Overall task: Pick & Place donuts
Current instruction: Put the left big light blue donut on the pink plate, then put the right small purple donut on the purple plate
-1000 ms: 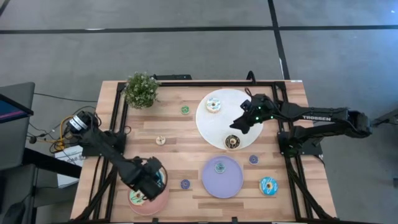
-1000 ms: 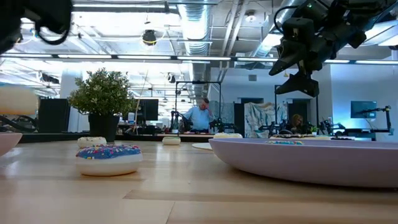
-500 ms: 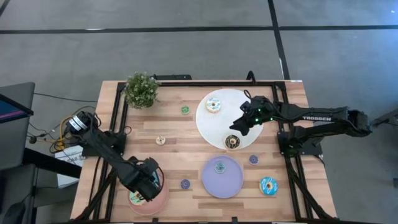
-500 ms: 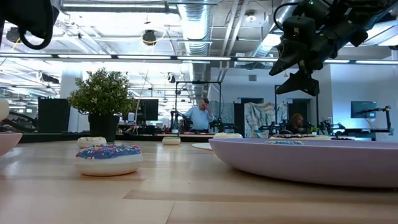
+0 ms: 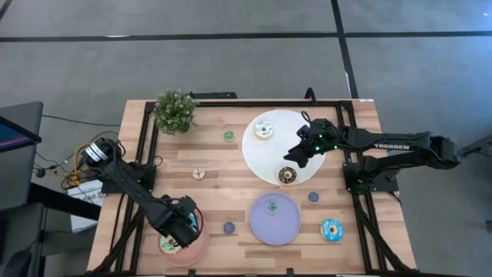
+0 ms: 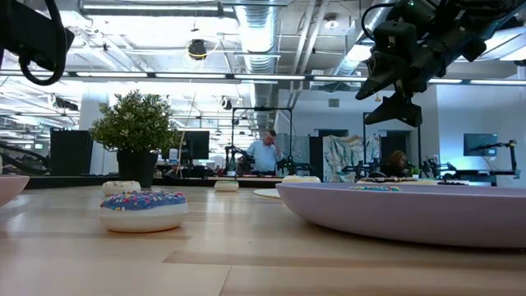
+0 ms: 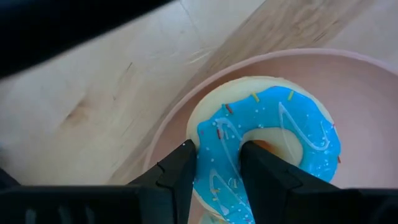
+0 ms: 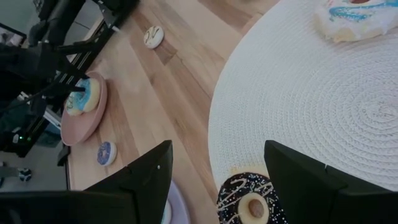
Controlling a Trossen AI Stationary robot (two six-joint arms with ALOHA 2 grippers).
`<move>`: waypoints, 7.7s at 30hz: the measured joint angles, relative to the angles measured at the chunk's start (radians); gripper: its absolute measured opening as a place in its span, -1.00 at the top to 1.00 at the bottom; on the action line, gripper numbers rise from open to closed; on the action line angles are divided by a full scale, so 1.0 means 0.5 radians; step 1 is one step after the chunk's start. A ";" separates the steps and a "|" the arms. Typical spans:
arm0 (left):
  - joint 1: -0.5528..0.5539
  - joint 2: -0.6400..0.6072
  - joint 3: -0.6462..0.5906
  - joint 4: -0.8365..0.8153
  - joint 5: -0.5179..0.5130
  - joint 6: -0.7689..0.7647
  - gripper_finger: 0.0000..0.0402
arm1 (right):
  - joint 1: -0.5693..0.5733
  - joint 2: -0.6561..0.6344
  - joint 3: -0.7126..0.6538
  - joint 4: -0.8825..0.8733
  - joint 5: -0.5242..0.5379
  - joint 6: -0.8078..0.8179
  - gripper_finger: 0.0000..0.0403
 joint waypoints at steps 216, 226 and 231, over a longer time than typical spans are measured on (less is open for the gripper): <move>0.811 -1.112 -0.768 1.748 -0.403 2.291 1.00 | 1.415 0.735 0.106 -0.948 0.449 1.819 -0.01; 0.811 -1.112 -0.767 1.760 -0.388 2.265 1.00 | 1.528 0.538 0.401 -1.140 0.697 1.743 0.09; 0.811 -1.112 -0.767 1.762 -0.388 2.266 1.00 | 1.655 0.571 0.548 -0.882 0.854 1.379 0.12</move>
